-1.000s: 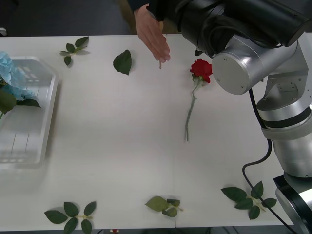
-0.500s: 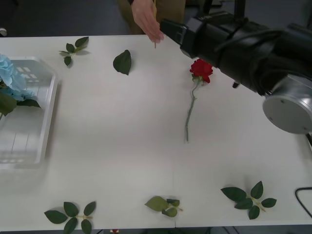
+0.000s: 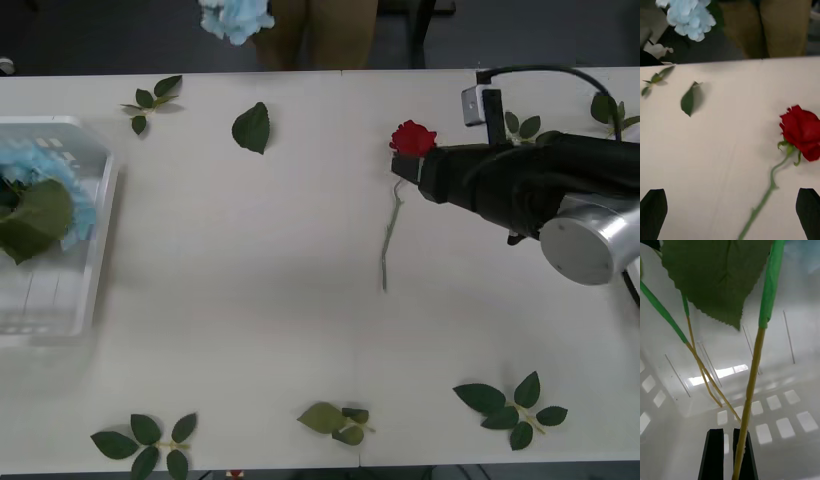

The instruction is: Place the red flowers into the right box and the blue flowers into the left box. If a person shows an open palm, hand one flower to the person first, then continue sorting.

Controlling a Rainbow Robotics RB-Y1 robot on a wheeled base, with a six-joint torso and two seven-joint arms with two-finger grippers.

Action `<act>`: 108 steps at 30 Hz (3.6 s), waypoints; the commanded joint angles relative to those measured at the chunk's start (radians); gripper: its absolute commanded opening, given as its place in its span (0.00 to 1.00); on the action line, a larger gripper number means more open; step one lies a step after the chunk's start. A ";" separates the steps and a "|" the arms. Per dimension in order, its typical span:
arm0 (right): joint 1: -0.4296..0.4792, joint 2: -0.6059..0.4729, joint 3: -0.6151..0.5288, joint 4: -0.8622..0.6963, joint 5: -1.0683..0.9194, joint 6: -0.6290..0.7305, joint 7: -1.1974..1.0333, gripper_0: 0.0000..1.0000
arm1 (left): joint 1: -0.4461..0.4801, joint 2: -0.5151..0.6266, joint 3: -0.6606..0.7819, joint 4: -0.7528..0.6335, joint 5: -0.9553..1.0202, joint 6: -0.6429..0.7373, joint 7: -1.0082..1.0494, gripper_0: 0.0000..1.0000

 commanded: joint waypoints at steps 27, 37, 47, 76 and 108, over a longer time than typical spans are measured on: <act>-0.524 0.361 0.064 0.937 0.190 0.047 0.035 1.00 | 0.140 0.017 -0.165 -0.049 0.067 -0.274 -0.022 1.00; -0.526 0.374 0.190 0.937 0.298 0.073 0.039 1.00 | 0.008 0.164 -0.155 -0.106 0.228 -0.004 -0.038 1.00; -0.524 0.379 0.216 0.937 0.296 0.141 0.045 1.00 | -0.037 0.202 -0.174 -0.126 0.627 -0.043 -0.193 1.00; -0.500 0.359 0.181 0.875 0.290 0.155 0.081 0.00 | -0.143 -0.293 -0.491 -0.190 0.961 -0.345 -0.465 1.00; 0.011 0.157 -0.306 -0.293 -0.205 0.297 0.314 0.00 | -0.137 -0.388 -0.504 -0.167 0.925 -0.324 -0.465 1.00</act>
